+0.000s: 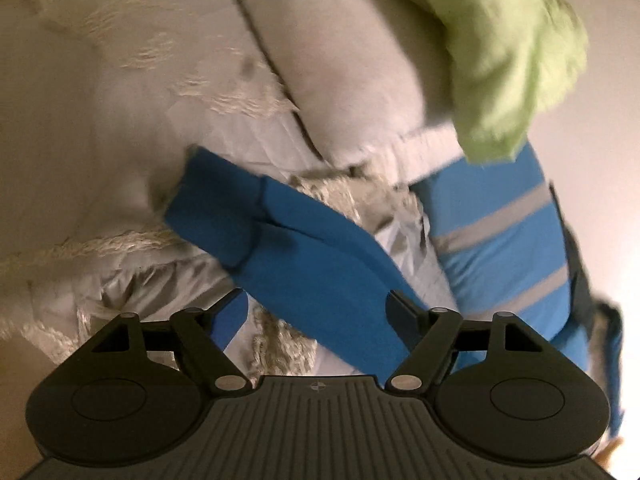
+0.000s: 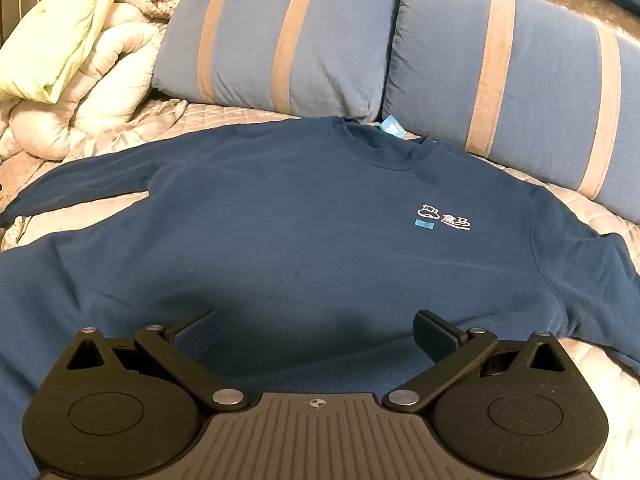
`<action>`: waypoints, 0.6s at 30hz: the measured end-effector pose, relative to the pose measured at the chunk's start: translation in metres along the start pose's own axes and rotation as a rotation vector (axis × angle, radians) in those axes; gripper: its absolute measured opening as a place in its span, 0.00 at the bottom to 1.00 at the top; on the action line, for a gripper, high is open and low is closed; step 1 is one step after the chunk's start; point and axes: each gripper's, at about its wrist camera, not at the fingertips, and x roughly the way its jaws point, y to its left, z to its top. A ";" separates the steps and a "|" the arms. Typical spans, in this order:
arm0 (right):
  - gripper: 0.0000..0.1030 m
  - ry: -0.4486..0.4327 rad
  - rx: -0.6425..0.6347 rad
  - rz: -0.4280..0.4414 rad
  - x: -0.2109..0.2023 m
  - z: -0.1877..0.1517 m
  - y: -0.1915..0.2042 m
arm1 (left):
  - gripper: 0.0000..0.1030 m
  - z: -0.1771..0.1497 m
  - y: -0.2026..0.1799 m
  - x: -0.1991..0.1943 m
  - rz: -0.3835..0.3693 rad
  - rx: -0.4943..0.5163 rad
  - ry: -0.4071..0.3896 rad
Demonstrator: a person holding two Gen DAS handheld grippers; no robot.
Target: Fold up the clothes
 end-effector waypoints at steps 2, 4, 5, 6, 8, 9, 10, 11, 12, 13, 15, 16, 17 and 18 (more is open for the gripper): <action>1.00 0.002 -0.006 0.001 0.000 0.000 0.001 | 0.72 0.002 0.009 0.000 -0.024 -0.058 -0.016; 1.00 0.005 -0.013 0.002 0.001 0.000 0.002 | 0.72 0.003 0.019 0.002 -0.048 -0.126 -0.027; 1.00 0.005 -0.016 0.003 0.001 0.000 0.003 | 0.72 0.003 0.024 0.004 -0.053 -0.156 -0.027; 1.00 0.004 -0.018 0.005 0.000 0.000 0.003 | 0.72 0.003 0.029 0.006 -0.051 -0.183 -0.030; 1.00 -0.001 -0.023 0.009 0.000 0.000 0.003 | 0.72 0.003 0.041 0.011 -0.049 -0.244 -0.042; 1.00 -0.006 -0.022 0.013 -0.001 0.000 0.003 | 0.71 0.002 0.046 0.014 -0.056 -0.275 -0.048; 1.00 -0.011 -0.021 0.015 -0.002 0.000 0.003 | 0.70 0.002 0.051 0.017 -0.064 -0.307 -0.056; 1.00 -0.016 -0.019 0.017 -0.002 0.000 0.002 | 0.66 0.002 0.056 0.020 -0.072 -0.339 -0.064; 1.00 -0.022 -0.017 0.020 -0.003 0.000 0.002 | 0.59 0.003 0.060 0.022 -0.075 -0.362 -0.073; 1.00 -0.027 -0.016 0.022 -0.004 0.000 0.002 | 0.55 0.004 0.063 0.024 -0.076 -0.382 -0.077; 1.00 -0.037 -0.012 0.027 -0.005 0.000 0.001 | 0.31 0.009 0.067 0.029 -0.074 -0.416 -0.080; 1.00 -0.043 -0.011 0.029 -0.006 0.000 0.001 | 0.31 0.012 0.066 0.030 -0.064 -0.415 -0.078; 1.00 -0.048 -0.009 0.031 -0.006 0.000 0.001 | 0.28 0.015 0.065 0.031 -0.055 -0.414 -0.075; 1.00 -0.053 -0.008 0.034 -0.007 0.000 0.000 | 0.26 0.019 0.064 0.032 -0.045 -0.412 -0.073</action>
